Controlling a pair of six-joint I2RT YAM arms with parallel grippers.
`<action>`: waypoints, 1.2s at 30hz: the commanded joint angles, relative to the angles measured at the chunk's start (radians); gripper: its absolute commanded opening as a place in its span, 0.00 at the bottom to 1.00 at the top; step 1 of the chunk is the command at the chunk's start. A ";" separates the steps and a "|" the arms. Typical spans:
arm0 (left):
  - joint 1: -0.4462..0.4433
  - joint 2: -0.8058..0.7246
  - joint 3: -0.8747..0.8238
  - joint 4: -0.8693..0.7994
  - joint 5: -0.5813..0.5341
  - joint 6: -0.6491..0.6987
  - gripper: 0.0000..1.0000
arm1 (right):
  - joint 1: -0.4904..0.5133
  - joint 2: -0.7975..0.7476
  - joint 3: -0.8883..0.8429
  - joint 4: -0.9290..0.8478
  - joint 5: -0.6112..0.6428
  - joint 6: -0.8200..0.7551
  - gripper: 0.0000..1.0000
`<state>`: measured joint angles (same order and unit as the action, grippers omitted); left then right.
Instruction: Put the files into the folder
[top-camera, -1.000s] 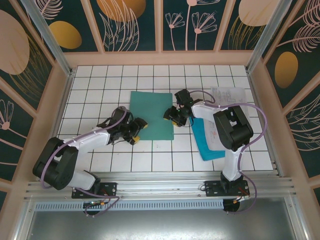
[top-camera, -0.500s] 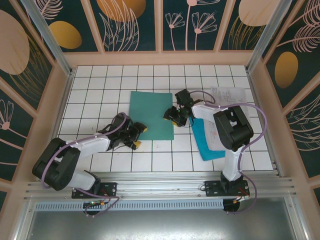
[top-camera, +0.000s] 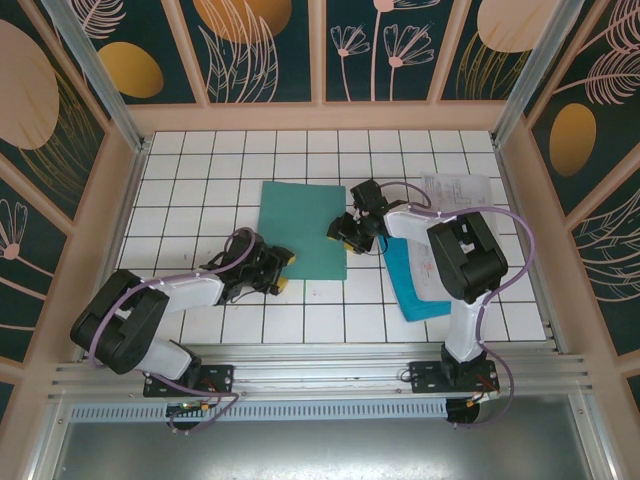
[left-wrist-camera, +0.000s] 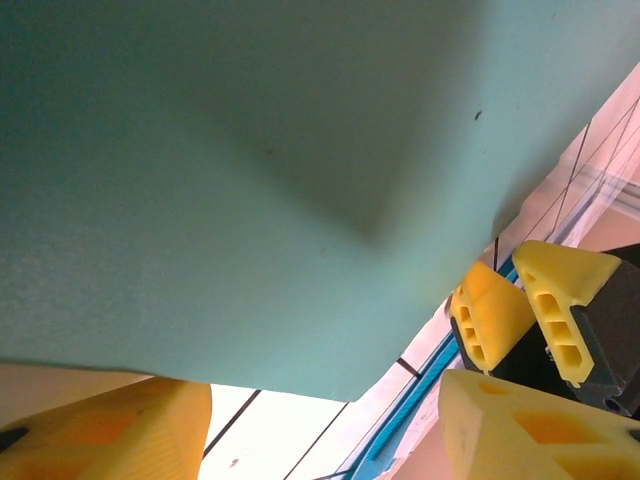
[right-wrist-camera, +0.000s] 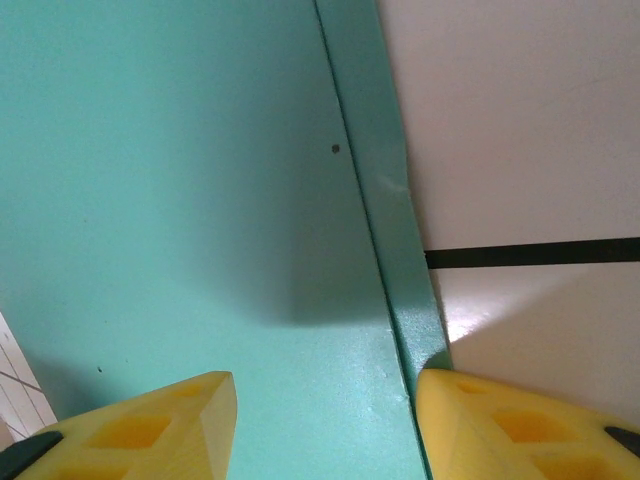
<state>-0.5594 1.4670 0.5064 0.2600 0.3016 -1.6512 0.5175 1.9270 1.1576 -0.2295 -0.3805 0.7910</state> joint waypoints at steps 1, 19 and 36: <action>-0.010 0.002 0.004 0.056 -0.023 -0.040 0.60 | 0.003 0.041 -0.044 -0.059 0.004 0.004 0.53; -0.034 -0.023 0.005 0.120 -0.022 -0.061 0.42 | -0.033 0.034 -0.076 0.016 -0.097 0.000 0.53; -0.037 -0.069 -0.078 0.205 0.016 -0.100 0.00 | -0.068 -0.024 -0.107 0.146 -0.206 0.067 0.47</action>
<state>-0.5896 1.4220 0.4389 0.4145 0.3004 -1.7306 0.4503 1.9202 1.0756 -0.0799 -0.5621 0.8284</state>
